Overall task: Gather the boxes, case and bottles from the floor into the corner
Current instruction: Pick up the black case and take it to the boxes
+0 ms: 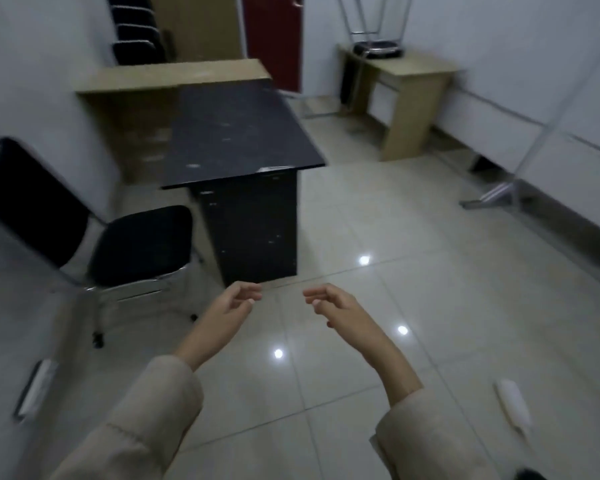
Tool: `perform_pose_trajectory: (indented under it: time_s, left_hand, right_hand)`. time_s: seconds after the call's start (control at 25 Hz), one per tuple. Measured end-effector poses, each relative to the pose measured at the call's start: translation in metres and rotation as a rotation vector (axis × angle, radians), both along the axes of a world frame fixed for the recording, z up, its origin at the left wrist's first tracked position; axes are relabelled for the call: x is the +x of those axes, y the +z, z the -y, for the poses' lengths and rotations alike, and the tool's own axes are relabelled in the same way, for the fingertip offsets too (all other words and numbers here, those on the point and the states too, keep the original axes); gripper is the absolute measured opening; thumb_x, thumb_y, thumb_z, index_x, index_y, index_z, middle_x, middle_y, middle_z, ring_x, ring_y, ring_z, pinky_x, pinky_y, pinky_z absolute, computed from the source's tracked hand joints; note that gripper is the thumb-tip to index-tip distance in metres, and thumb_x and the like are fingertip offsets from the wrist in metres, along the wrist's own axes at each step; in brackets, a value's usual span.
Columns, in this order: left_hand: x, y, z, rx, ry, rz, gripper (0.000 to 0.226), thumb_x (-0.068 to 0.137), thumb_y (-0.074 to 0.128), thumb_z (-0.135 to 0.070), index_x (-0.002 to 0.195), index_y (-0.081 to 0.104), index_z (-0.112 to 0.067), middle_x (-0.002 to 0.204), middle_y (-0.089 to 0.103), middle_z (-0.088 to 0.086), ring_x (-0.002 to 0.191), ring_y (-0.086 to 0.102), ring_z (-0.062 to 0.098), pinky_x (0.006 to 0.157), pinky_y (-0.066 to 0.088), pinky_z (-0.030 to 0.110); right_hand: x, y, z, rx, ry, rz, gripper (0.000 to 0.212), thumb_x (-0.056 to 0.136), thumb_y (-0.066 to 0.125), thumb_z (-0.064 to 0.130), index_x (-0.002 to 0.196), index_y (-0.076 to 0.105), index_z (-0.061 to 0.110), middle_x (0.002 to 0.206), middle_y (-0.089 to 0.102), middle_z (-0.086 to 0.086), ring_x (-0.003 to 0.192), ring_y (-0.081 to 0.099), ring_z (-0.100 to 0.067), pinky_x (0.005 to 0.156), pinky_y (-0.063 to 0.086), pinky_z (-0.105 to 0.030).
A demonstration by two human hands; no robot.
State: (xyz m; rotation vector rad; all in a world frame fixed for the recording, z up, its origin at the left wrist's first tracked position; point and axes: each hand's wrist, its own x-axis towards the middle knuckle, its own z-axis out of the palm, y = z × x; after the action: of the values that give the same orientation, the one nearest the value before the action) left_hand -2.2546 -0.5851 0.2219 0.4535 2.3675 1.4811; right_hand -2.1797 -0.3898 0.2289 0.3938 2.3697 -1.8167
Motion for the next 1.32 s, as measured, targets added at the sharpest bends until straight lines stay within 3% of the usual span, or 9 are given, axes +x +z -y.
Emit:
perform_pose_trajectory:
  time_s: [0.16,0.28,0.48,0.72,1.0,1.16,1.32]
  left_hand:
    - [0.019,-0.006,-0.145,-0.002,-0.238,0.045,0.021,0.093,0.044,-0.008,0.107,0.053,-0.021,0.099,0.058,-0.008,0.094,0.055,0.005,0.075,0.039,0.01]
    - [0.044,-0.017,-0.237,0.029,-0.364,0.078,0.026,0.092,0.045,-0.006,0.099,0.055,-0.029,0.098,0.061,-0.008,0.099,0.056,0.015,0.081,0.042,0.014]
    - [0.085,-0.036,-0.347,-0.015,-0.593,0.123,0.028,0.093,0.045,-0.011,0.096,0.055,-0.037,0.104,0.063,-0.011,0.104,0.056,0.012,0.086,0.043,0.022]
    - [0.102,-0.052,-0.447,-0.099,-0.856,0.149,0.028,0.093,0.044,-0.013,0.097,0.055,-0.039,0.106,0.063,-0.013,0.107,0.056,0.011,0.084,0.042,0.022]
    - [0.111,-0.053,-0.562,-0.136,-1.146,0.134,0.026,0.094,0.043,-0.013,0.098,0.055,-0.036,0.106,0.064,-0.011,0.106,0.056,0.009,0.081,0.041,0.018]
    - [0.133,-0.06,-0.61,-0.166,-1.286,0.112,0.026,0.093,0.043,-0.012,0.099,0.057,-0.034,0.104,0.065,-0.011,0.104,0.056,0.004,0.088,0.04,0.023]
    - [0.17,-0.081,-0.642,-0.238,-1.382,0.126,0.025,0.093,0.044,-0.011,0.098,0.058,-0.031,0.102,0.066,-0.009,0.101,0.057,0.005,0.085,0.04,0.021]
  right_hand:
    - [0.063,-0.007,-0.122,0.017,-0.232,0.025,0.02,0.093,0.044,0.019,0.103,0.057,0.031,0.118,0.06,0.001,0.105,0.054,-0.011,0.073,0.04,-0.017]
    - [0.116,-0.017,-0.198,0.025,-0.404,0.047,0.021,0.093,0.045,0.019,0.097,0.058,0.035,0.117,0.061,0.001,0.105,0.055,-0.012,0.073,0.04,-0.019]
    - [0.195,-0.03,-0.283,-0.006,-0.678,0.104,0.02,0.093,0.045,0.021,0.099,0.059,0.033,0.117,0.061,0.003,0.111,0.054,-0.013,0.085,0.041,-0.024]
    - [0.249,-0.053,-0.332,-0.114,-0.979,0.126,0.02,0.092,0.046,0.02,0.097,0.061,0.033,0.118,0.061,0.004,0.111,0.053,-0.008,0.092,0.038,-0.027]
    - [0.284,-0.061,-0.37,-0.176,-1.343,0.139,0.02,0.094,0.045,0.018,0.101,0.06,0.028,0.114,0.061,0.002,0.11,0.054,-0.016,0.093,0.042,-0.03]
    - [0.308,-0.074,-0.378,-0.262,-1.583,0.096,0.023,0.095,0.043,0.012,0.11,0.059,0.019,0.112,0.06,0.004,0.107,0.053,-0.011,0.079,0.042,-0.016]
    - [0.342,-0.096,-0.378,-0.344,-1.749,0.099,0.025,0.095,0.043,0.011,0.114,0.058,0.015,0.111,0.059,0.001,0.102,0.053,-0.009,0.072,0.041,-0.014]
